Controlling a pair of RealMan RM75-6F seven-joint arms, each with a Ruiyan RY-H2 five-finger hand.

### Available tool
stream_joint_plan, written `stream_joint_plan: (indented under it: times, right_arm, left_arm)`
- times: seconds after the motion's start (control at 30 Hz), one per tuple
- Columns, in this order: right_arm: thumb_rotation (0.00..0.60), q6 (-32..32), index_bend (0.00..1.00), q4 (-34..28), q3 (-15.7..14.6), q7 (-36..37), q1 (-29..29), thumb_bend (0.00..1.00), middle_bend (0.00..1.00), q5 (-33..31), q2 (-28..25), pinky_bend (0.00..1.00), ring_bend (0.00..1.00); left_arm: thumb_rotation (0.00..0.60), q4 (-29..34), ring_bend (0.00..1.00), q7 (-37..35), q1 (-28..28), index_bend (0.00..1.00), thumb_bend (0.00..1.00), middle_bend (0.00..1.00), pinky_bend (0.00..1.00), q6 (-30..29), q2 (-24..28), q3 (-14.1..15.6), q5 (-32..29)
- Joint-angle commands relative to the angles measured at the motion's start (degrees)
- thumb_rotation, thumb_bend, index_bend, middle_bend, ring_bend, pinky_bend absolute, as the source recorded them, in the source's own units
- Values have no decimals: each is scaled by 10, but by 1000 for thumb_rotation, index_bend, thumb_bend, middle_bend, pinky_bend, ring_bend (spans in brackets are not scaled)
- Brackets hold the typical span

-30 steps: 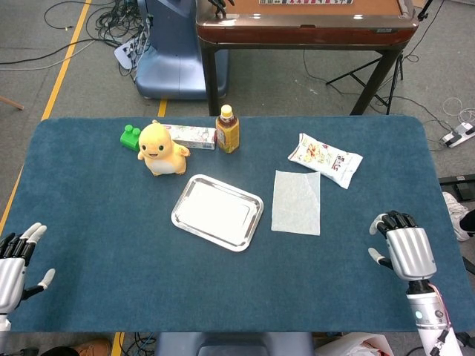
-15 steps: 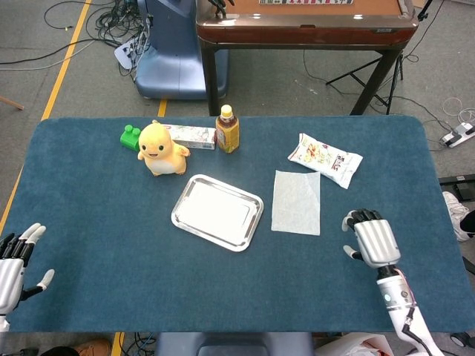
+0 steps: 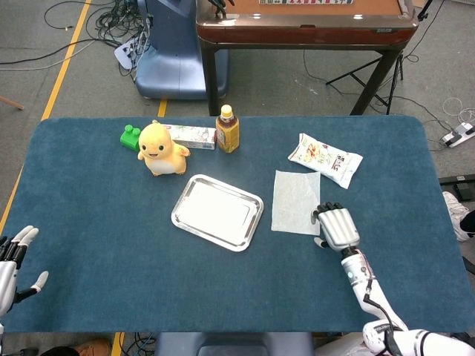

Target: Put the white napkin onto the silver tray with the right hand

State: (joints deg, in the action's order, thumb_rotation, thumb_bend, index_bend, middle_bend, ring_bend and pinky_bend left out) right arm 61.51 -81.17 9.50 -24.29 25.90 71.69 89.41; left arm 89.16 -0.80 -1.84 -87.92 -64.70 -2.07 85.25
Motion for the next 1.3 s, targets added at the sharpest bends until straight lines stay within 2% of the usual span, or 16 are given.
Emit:
stream_joint_plan:
  times: [0.03, 0.43, 1.3]
  right_arm:
    - [600, -9, 505, 17, 2, -2, 11, 128, 387, -10, 16, 316, 262]
    - [600, -24, 504, 57, 7, -13, 37, 128, 388, -35, 48, 315, 262]
    - [600, -31, 505, 88, -1, -23, 58, 128, 388, -60, 73, 315, 262]
  left_arm:
    - [600, -2, 137, -2, 0, 119, 246, 116, 74, 1, -1, 0, 0]
    - [600, -12, 137, -9, -1, 119, 246, 115, 74, 4, -4, -2, -2]
    - [600, -24, 138, -19, 2, 119, 246, 116, 74, 5, -7, -2, -6]
